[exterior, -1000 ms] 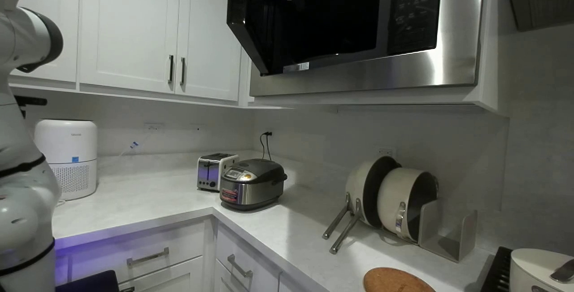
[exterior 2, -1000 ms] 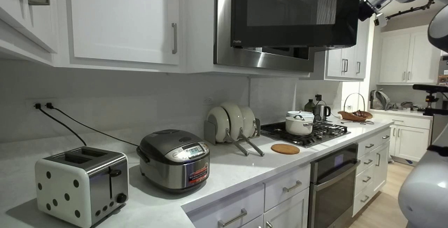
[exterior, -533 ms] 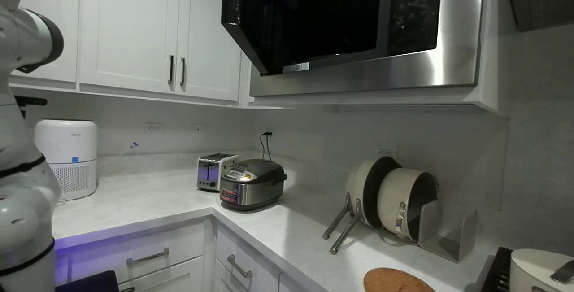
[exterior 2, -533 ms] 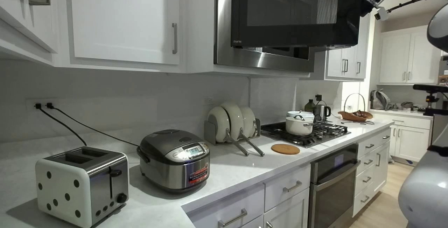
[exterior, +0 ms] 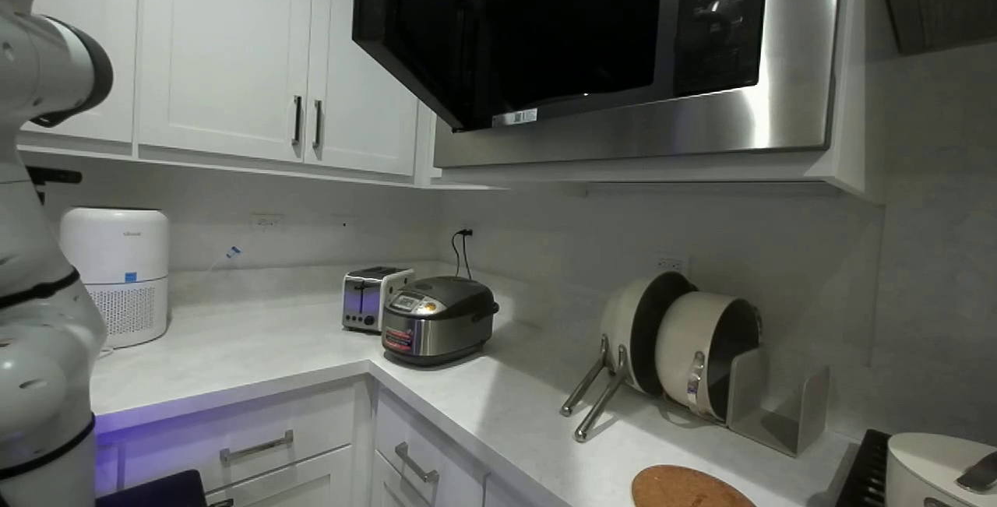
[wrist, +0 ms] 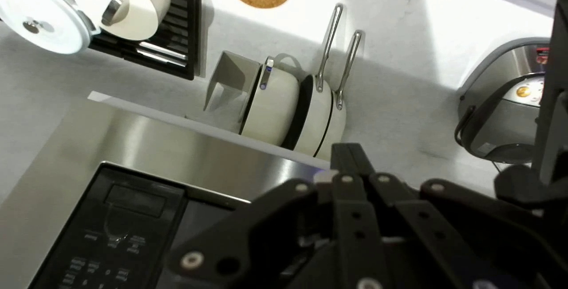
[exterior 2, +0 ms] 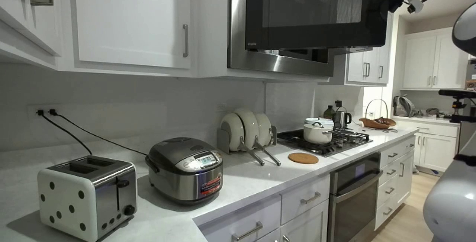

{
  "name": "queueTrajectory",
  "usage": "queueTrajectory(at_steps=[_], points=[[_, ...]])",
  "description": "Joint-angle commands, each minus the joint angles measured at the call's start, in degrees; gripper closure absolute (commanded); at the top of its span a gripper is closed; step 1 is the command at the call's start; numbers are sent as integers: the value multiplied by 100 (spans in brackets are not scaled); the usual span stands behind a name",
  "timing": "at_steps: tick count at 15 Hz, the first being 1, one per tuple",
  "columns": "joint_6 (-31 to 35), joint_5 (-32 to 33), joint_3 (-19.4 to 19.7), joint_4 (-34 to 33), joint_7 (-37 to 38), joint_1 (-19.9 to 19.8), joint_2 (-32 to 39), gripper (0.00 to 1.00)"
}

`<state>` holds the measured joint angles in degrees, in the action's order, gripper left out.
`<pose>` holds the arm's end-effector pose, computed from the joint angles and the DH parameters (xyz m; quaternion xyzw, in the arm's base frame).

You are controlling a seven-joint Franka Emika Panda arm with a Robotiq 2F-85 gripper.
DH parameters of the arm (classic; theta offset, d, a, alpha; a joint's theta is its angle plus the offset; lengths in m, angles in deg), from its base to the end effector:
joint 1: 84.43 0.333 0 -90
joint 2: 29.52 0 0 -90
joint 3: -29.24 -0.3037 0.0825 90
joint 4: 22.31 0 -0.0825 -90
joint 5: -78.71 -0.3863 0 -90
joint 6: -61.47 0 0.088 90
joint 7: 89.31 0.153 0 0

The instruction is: Open the microwave door

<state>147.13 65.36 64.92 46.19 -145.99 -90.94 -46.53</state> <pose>0.2864 -0.3192 0.8555 0.9329 0.1453 0.3206 0.0767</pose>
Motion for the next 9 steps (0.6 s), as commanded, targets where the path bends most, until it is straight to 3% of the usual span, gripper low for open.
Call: queueTrajectory(at_steps=[1, 9], points=[[-625, -10, 45, -372, 58, -43, 202, 100], [-1398, -204, 186, -737, 93, -61, 456, 100]])
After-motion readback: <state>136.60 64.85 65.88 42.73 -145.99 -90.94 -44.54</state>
